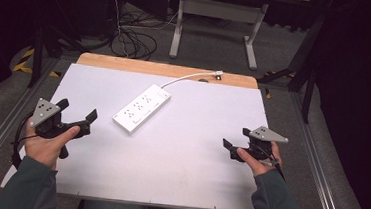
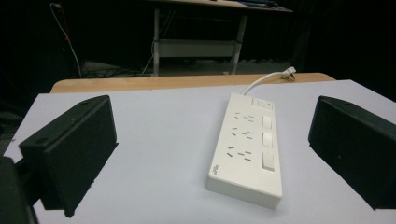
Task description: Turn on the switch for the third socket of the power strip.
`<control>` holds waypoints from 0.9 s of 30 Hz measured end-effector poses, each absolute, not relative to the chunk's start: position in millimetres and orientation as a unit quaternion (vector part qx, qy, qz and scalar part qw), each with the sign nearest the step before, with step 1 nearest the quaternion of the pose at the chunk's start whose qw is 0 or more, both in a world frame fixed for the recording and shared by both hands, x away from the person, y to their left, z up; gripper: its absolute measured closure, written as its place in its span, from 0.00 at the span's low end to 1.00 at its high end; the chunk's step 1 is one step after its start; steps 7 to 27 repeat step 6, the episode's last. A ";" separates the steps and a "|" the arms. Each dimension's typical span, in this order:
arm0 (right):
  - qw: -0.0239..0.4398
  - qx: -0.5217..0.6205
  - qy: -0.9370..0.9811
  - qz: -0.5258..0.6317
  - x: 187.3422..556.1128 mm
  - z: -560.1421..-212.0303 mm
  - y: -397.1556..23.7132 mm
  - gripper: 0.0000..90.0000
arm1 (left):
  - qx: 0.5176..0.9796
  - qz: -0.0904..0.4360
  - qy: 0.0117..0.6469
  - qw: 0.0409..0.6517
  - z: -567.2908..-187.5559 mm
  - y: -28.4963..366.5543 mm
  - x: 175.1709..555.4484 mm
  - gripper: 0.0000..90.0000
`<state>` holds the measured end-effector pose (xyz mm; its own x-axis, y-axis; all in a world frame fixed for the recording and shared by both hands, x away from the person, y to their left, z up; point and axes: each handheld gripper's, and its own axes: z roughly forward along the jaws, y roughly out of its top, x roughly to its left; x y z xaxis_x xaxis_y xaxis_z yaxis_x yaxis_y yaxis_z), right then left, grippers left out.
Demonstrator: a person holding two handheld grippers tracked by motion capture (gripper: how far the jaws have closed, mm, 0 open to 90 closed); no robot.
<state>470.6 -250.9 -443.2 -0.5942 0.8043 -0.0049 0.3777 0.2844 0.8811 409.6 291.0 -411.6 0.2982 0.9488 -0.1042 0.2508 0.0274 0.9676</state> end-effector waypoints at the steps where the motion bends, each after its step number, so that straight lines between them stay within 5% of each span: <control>1: 0.234 0.385 0.767 0.456 471.0 -443.5 -250.9 0.14 | 0.613 0.333 0.489 0.523 -411.8 291.9 409.2 0.02; 27: 0.234 0.383 0.768 0.457 471.1 -443.4 -250.4 0.14 | 0.612 0.335 0.490 0.523 -412.4 293.1 408.4 0.01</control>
